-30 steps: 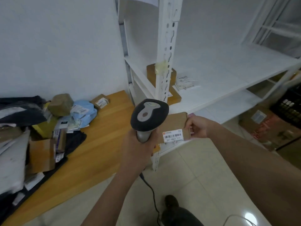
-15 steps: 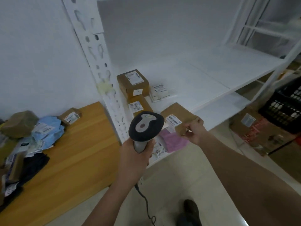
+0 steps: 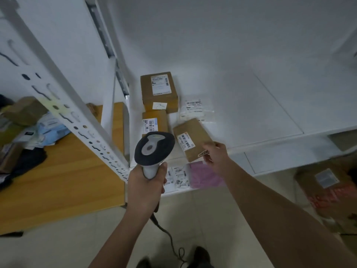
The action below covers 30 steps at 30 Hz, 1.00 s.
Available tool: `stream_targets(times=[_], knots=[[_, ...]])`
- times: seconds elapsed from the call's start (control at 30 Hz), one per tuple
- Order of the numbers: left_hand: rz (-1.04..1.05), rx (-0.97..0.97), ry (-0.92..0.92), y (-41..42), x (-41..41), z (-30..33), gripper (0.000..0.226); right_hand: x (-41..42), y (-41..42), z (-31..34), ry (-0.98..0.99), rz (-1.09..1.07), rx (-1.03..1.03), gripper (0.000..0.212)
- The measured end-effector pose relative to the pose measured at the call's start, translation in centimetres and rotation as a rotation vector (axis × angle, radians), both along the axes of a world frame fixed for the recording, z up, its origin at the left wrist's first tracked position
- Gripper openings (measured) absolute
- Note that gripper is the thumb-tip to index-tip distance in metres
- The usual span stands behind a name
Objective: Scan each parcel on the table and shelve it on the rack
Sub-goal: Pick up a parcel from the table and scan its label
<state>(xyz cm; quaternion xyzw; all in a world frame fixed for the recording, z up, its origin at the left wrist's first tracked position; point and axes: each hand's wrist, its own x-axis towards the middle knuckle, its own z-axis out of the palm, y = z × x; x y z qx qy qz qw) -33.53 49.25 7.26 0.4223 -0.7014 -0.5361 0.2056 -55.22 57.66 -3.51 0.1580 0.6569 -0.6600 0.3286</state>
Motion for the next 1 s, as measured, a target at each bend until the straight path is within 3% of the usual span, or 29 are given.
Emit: stream_targets(times=[0.3,0.5,0.67,0.83,1.0], knots=[[0.076,0.011,-0.021,-0.1,-0.2,0.3,0.026,0.9,-2.9,-0.5,-0.112,0.041,0.009,0.038],[0.082,0.025,0.007,-0.4,0.8,0.6,0.026,1.4,-0.5,0.8,-0.209,0.216,-0.023,0.028],[0.049,0.044,0.063,-1.0,2.6,1.4,0.022,4.2,1.0,1.2,-0.297,0.205,-0.110,0.040],[-0.029,0.035,0.067,-2.1,5.7,2.3,0.025,8.0,0.5,1.6,-0.351,0.323,-0.107,0.014],[-0.083,0.009,0.083,-3.1,8.3,2.4,0.029,11.1,-2.6,1.8,-0.350,0.305,-0.067,0.023]])
